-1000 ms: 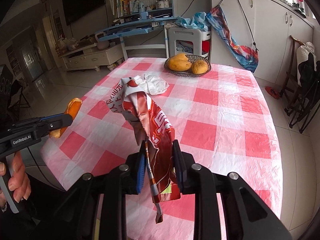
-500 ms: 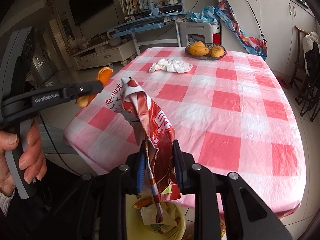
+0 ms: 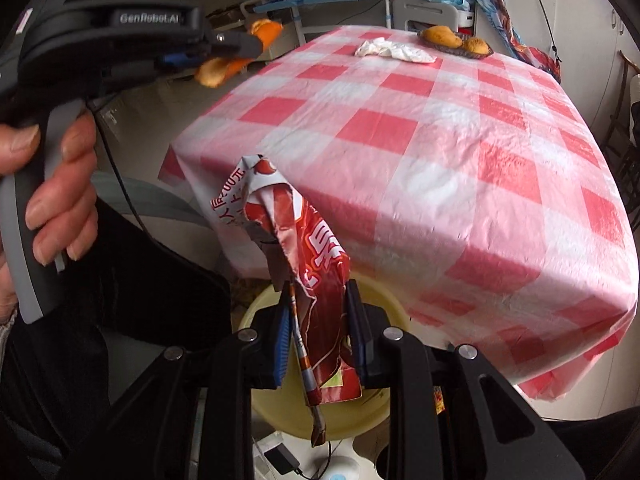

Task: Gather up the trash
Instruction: 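Carry snack bag and peel over the yellow basin and open both tools to drop them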

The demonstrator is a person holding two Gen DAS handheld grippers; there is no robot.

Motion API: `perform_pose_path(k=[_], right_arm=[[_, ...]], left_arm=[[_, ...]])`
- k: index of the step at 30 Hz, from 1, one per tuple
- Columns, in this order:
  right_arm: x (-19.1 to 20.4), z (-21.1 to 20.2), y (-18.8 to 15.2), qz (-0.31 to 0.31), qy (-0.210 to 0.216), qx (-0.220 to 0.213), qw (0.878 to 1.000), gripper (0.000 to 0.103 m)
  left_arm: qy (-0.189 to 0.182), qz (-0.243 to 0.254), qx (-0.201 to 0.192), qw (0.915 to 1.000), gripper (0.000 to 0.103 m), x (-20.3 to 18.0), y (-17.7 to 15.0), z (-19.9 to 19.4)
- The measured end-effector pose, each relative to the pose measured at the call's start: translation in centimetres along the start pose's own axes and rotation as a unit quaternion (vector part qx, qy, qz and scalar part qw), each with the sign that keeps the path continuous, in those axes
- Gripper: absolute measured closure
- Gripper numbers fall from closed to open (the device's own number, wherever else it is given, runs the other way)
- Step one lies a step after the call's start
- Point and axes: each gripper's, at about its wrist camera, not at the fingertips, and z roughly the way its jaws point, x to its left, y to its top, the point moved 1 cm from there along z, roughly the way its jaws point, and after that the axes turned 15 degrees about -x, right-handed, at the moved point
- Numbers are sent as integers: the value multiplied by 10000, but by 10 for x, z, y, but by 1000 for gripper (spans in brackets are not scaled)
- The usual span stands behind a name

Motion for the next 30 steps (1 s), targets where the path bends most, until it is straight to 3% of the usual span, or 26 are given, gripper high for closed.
perform_pose_path(k=[5,9,18,22,25,27,30], right_arm=[[4,4,-18,6,-12,405,9992,75],[1,5,-23,121,-129,532,9984,62],[-37,-24,-11,1135,-170,-270,9930,59],[-42,-40,-4,1343,-214,-829,9872,48],[-49,-49,-2,1438,-356,-1120,9826,43],[-53,-52,-2,1500,-471,-1245,9797,39],[-60,-53,-1,1615,-614,-1297,9764,35]], left_arm=[[-4,36,24,10000,85,-1,-8,-10],[6,127,99,9999,85,-5,-19,-19],[-140,266,781,9965,85,-18,-66,-33],[-232,504,1347,9893,84,-30,-94,-31],[-237,734,1354,9878,73,-39,-97,-33],[-179,739,1128,9907,56,-40,-90,-38],[-72,665,647,9957,45,-36,-74,-48]])
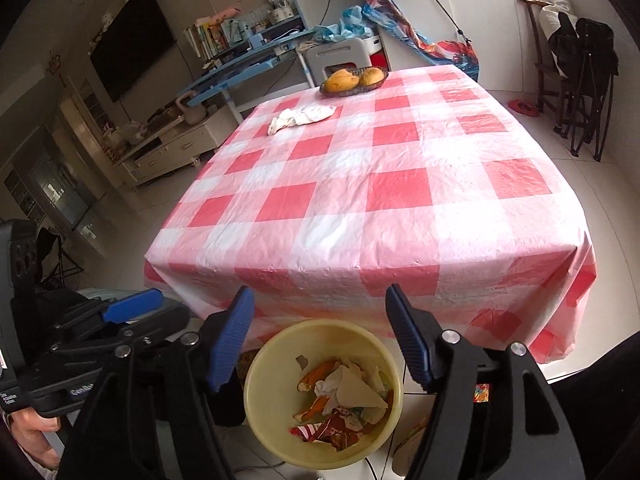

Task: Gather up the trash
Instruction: 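Carry snack bag and peel over the yellow basin and open both tools to drop them, then move both tools back toward the white plastic bag on the table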

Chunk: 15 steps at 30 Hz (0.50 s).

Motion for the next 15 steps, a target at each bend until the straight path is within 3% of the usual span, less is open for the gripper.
perform_pose_path(k=[5,10,15], right_arm=[[2,2,1,-67,-137,-10,9999,33],[14,5,-2,-448,-207,-47,9988,31],[22,7,-4,-763,-251,-94,9967,29]], left_arm=[[378,-112,-648,9971,34,10,15,-16],[795,-229,-1250,9887,24,20,26,-31],[1060,-524,-1550,9808,20,35,31,-40]])
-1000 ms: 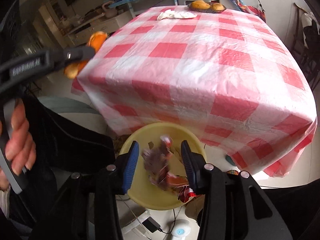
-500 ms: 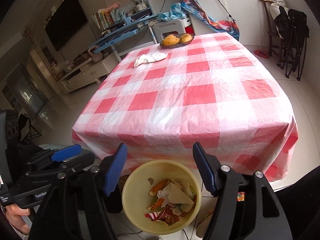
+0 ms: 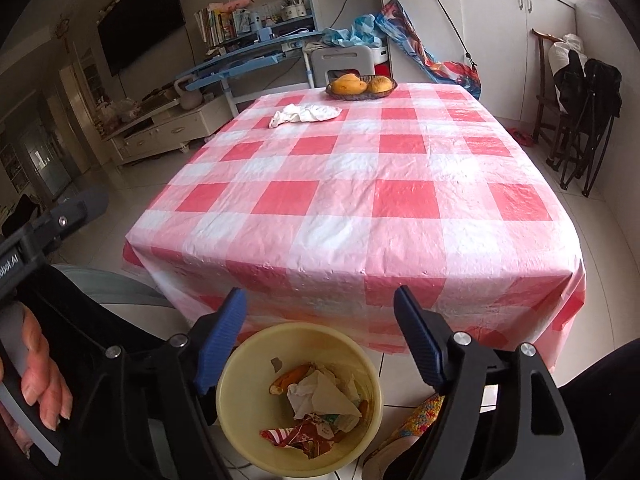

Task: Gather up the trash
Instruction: 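Move both tools back toward the white plastic bag on the table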

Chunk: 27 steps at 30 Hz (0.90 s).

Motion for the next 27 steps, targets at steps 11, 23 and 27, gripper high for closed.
perform_pose_path(k=[11,23,27], right_arm=[[2,0,2,-93,-97,-130,9998,28],[3,-2,4,-129,-146,-212,9996,26],[3,-1,3,-160,-158,-198,9996,26]], left_arm=[[253,-303,-139,9991,19,14,2,1],[371,-392,-199,9983,18,18,4,1],[407,-424,-190,9981,18,21,4,2]])
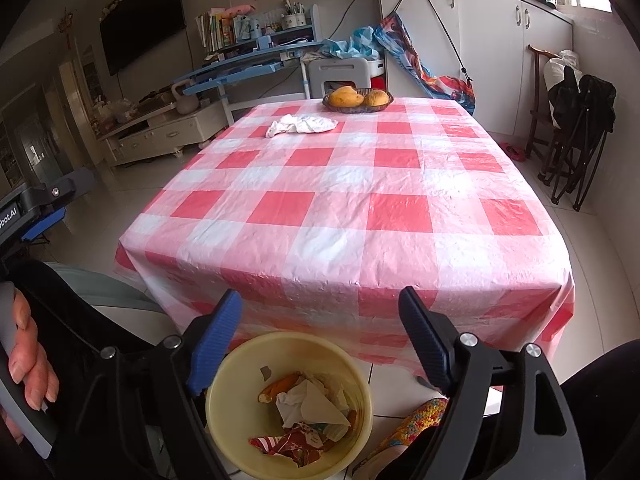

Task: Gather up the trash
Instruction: 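Move both tools back toward the white plastic bag on the table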

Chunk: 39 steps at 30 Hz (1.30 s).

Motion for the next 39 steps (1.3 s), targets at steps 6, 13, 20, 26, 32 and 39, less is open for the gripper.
perform_pose_path(k=[6,13,20,26,32,39], right_arm=[[2,1,-1,-50,4,-15,10000,26],[2,-2,2,-76,9,-115,9999,26],[-2,-5,6,66,50,-207,9998,26],[0,-8,10,91,169,-266,9995,26],[0,-6,14,312,287,-251,9988,26],[16,-1,28,235,560,-171,9980,26]], left_arm=[[81,-66,26,9999,17,4,-1,3],[192,13,89,9998,17,5,-3,10],[404,-280,235,9985,17,20,-3,22],[381,-334,252,9984,17,22,-2,26],[271,-452,267,9983,17,25,7,28],[-68,9,359,9993,15,12,25,36]])
